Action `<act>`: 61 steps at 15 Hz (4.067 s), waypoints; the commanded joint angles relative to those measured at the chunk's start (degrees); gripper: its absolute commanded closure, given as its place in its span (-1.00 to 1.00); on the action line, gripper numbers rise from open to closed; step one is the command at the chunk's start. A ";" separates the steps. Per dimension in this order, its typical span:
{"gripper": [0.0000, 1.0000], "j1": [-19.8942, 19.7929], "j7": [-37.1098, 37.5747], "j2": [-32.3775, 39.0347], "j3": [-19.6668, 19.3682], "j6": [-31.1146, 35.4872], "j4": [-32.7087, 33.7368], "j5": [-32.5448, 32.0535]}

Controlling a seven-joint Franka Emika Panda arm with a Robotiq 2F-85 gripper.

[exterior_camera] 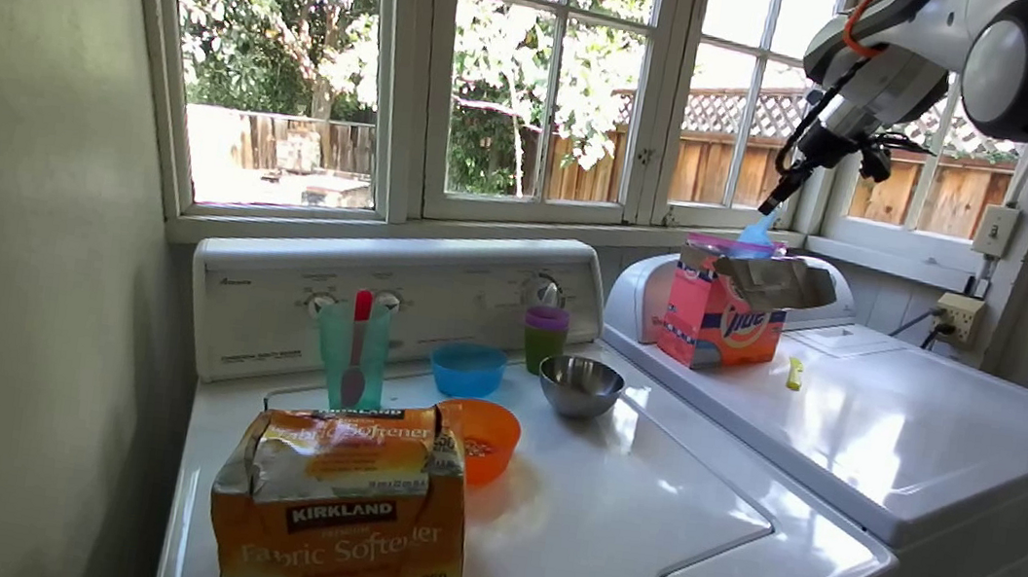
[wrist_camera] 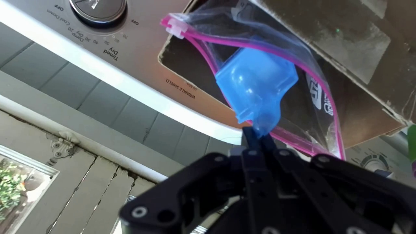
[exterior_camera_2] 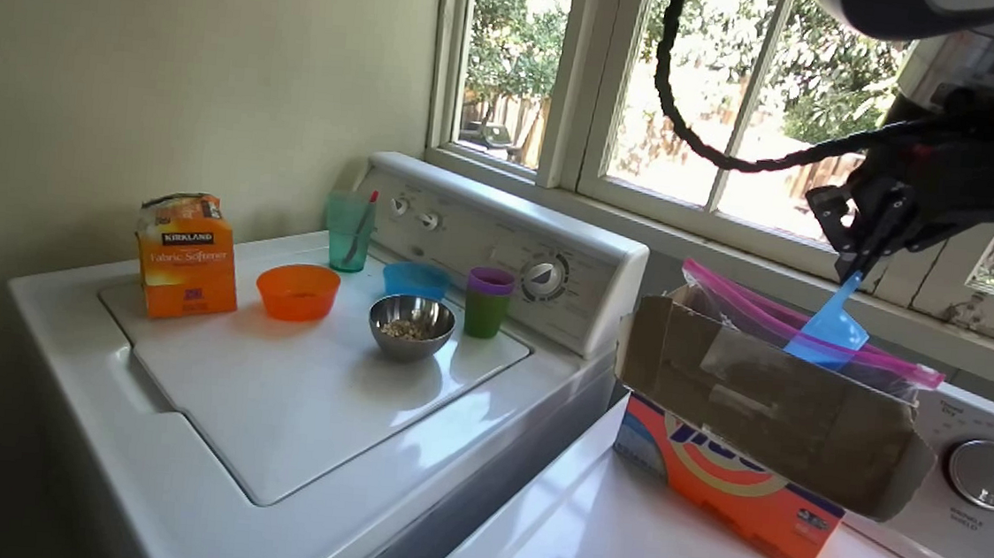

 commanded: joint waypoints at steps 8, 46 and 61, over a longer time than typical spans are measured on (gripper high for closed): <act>0.98 5.68 0.03 -1.32 -1.95 9.82 -5.63 -4.84; 0.98 32.15 22.70 -10.40 -17.24 31.48 -28.47 -53.12; 0.98 16.36 37.45 -17.00 3.60 29.06 -32.25 -73.61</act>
